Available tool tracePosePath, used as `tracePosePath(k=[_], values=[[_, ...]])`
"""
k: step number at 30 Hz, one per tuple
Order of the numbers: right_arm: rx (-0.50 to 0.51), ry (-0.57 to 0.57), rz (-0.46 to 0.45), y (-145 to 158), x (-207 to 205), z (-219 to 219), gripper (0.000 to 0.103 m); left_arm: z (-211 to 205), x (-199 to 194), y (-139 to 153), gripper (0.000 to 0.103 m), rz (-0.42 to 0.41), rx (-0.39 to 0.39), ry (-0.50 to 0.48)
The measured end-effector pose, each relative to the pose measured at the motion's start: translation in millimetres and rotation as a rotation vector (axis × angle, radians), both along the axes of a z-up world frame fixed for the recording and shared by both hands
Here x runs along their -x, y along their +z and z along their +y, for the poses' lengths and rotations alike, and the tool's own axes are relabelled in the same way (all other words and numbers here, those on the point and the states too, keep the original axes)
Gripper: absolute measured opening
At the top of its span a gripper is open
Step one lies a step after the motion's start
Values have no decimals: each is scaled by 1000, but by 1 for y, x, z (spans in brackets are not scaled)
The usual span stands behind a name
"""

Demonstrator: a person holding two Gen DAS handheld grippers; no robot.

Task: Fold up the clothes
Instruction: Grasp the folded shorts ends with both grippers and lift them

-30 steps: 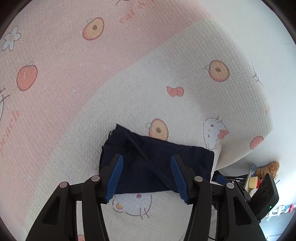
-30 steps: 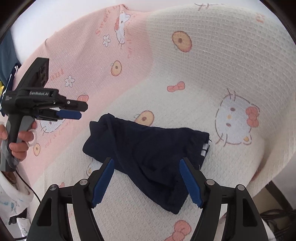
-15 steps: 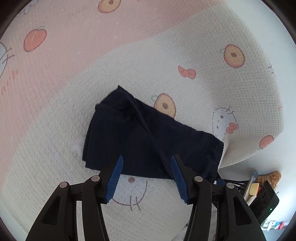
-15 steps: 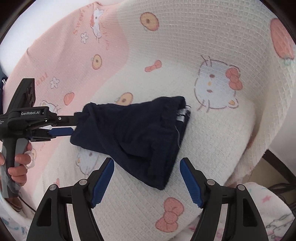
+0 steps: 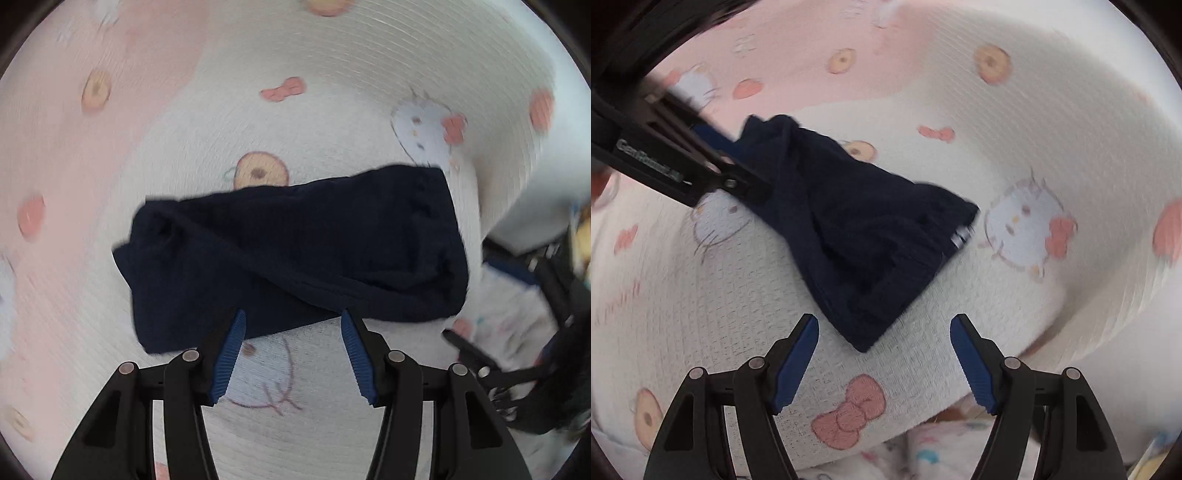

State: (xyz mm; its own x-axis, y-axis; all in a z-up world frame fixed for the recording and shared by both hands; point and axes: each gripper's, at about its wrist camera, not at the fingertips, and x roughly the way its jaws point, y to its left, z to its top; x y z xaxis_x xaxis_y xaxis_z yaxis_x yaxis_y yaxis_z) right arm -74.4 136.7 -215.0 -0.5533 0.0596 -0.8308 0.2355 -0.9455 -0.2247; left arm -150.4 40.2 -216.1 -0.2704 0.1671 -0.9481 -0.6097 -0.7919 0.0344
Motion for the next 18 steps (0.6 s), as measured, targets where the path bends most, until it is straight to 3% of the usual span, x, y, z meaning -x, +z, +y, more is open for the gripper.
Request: tracePosePath(k=[3, 5, 9, 12, 15, 18], values=[[-108, 103, 25, -4, -6, -17, 73, 11, -19, 6, 51, 137, 79, -180], [-234, 158, 35, -12, -12, -27, 73, 17, -32, 5, 51, 235, 143, -309], [-552, 320, 89, -38, -32, -42, 73, 22, -57, -9, 51, 478, 324, -551], [-717, 450, 137, -52, -47, -48, 73, 19, -76, -27, 51, 658, 476, -709], [-783, 514, 164, -55, -52, -51, 73, 13, -87, -42, 51, 746, 570, -810], [-816, 552, 173, -58, -50, -51, 73, 11, -88, -51, 51, 708, 598, -867]])
